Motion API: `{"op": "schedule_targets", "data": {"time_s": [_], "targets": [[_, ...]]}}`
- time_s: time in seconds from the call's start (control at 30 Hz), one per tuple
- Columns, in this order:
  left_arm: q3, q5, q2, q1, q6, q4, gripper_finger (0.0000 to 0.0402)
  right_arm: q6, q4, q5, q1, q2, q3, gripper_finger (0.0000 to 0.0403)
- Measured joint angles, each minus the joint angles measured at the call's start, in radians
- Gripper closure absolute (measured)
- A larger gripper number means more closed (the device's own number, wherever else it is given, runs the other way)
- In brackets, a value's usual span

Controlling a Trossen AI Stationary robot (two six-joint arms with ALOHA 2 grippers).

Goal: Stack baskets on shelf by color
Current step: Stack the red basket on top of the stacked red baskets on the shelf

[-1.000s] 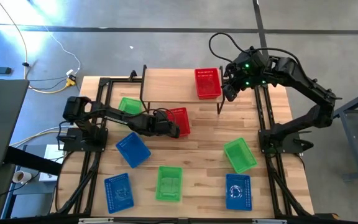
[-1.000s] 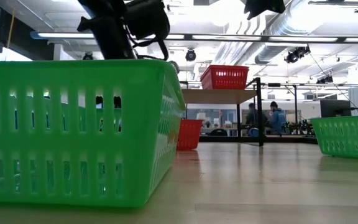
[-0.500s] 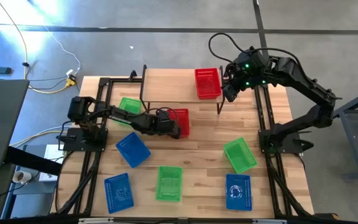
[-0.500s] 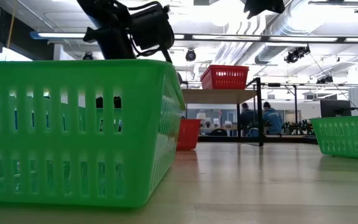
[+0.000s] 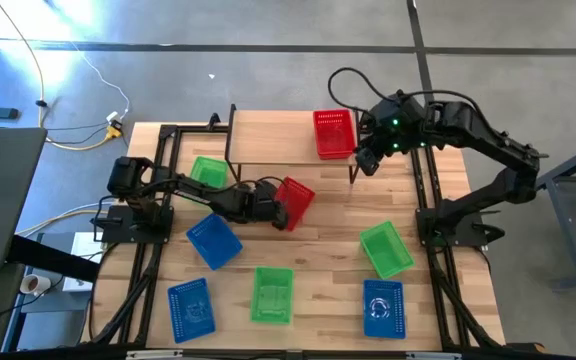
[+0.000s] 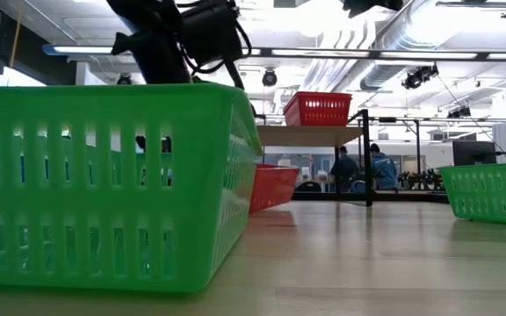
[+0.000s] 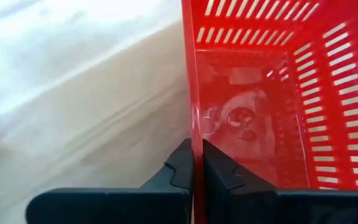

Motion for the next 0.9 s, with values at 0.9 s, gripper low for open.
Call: {"op": "schedule_targets", "data": {"time_s": [0.9], "targets": [[0.003, -0.324, -0.086, -0.205, 0.296, 0.207, 0.0401, 0.271, 0.037, 0.228, 0.301, 0.003, -0.102, 0.0306]]}}
